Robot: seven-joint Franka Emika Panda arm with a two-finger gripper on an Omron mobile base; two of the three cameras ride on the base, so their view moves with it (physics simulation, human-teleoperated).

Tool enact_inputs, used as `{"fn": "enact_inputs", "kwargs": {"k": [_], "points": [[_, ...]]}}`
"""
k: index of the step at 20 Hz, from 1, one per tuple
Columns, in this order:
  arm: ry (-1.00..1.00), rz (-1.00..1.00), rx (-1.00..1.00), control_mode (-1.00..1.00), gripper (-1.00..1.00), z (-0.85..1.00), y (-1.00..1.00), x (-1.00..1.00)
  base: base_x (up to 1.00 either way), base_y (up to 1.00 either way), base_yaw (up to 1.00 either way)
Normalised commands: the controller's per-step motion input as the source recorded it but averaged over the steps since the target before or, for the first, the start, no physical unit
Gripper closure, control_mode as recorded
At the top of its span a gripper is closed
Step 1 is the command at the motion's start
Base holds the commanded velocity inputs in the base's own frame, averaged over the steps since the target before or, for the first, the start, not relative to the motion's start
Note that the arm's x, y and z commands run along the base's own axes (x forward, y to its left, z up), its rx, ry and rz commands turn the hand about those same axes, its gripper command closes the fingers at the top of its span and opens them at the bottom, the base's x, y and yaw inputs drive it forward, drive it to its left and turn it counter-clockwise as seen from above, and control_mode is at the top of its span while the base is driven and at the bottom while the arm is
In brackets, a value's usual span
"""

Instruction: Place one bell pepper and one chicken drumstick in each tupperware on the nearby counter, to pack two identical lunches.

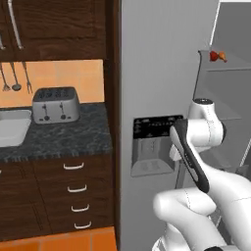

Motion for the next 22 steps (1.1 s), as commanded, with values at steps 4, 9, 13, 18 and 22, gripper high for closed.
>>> {"fn": "enact_inputs", "kwargs": {"k": [4,9,13,18,22], "points": [[0.00,0.00,0.00,1.00,1.00,0.00,0.00,0.00,-0.04,1.00,0.13],[0.00,0.00,0.00,1.00,1.00,0.00,0.00,0.00,0.02,1.00,0.06],[0.00,0.00,0.00,1.00,1.00,0.00,0.00,0.00,0.45,1.00,0.00],[0.00,0.00,0.00,1.00,1.00,0.00,0.00,0.00,0.67,1.00,0.00],[0.00,0.00,0.00,1.00,1.00,0.00,0.00,0.00,0.67,0.84,-0.01]]}}
